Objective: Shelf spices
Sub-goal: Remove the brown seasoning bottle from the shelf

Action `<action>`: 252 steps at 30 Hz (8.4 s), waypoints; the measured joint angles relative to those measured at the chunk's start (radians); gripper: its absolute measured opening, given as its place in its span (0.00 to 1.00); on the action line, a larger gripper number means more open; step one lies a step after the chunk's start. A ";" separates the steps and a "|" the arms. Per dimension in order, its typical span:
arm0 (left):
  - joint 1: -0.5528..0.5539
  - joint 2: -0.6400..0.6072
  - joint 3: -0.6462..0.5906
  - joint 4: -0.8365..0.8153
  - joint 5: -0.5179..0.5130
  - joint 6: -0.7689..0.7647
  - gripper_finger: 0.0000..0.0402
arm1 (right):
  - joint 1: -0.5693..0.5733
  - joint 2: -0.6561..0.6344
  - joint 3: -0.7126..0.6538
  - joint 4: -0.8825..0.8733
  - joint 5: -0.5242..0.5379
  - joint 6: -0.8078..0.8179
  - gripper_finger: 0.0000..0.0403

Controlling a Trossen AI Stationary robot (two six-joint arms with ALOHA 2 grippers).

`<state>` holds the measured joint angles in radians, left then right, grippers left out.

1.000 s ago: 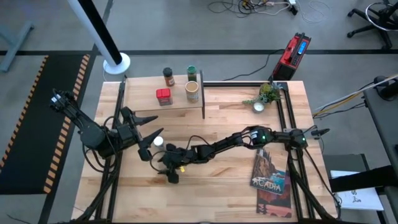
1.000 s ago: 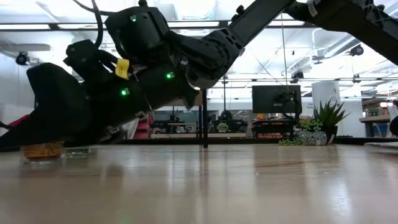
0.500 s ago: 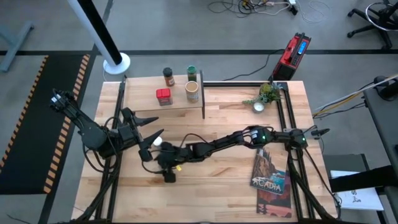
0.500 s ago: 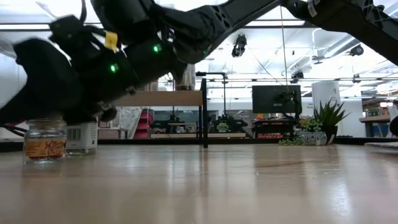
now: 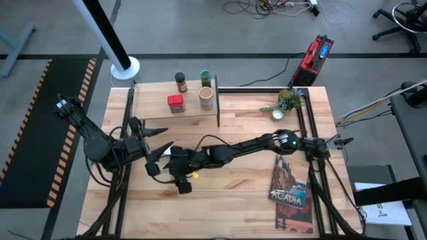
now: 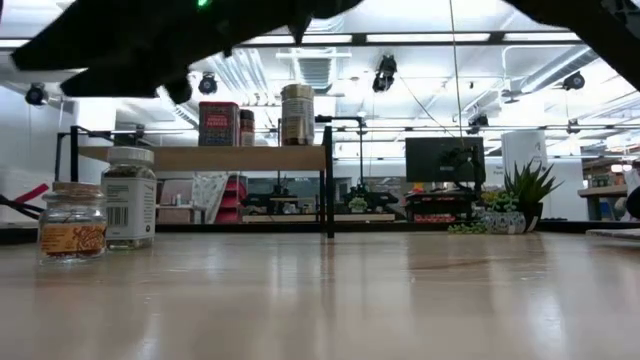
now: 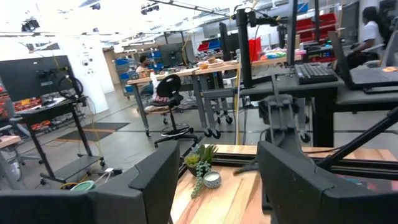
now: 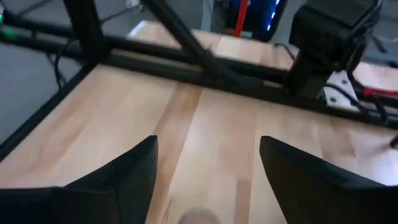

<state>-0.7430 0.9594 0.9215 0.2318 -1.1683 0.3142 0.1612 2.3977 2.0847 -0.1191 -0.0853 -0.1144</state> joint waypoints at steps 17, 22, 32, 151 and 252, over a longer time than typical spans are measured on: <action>-0.042 -0.004 0.000 0.022 0.001 0.024 0.51 | -0.022 -0.235 -0.302 0.020 0.005 -0.033 0.54; -0.042 -0.002 0.000 0.020 0.000 0.023 0.51 | -0.038 -0.371 -0.472 0.102 0.009 -0.016 0.53; -0.037 -0.001 0.000 0.013 0.000 -0.001 0.51 | -0.048 -0.591 -0.703 0.157 0.116 -0.055 0.55; 0.055 0.004 0.000 -0.117 -0.150 -0.040 0.57 | -0.589 -0.579 -0.706 0.289 -0.095 -0.042 0.66; 0.066 0.005 -0.002 -0.249 -0.077 -0.253 0.57 | -0.046 -1.212 -1.840 0.655 0.609 0.422 0.83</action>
<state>-0.6769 0.9646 0.9199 -0.0169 -1.2453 0.0612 0.1154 1.1860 0.2444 0.5354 0.5232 0.3078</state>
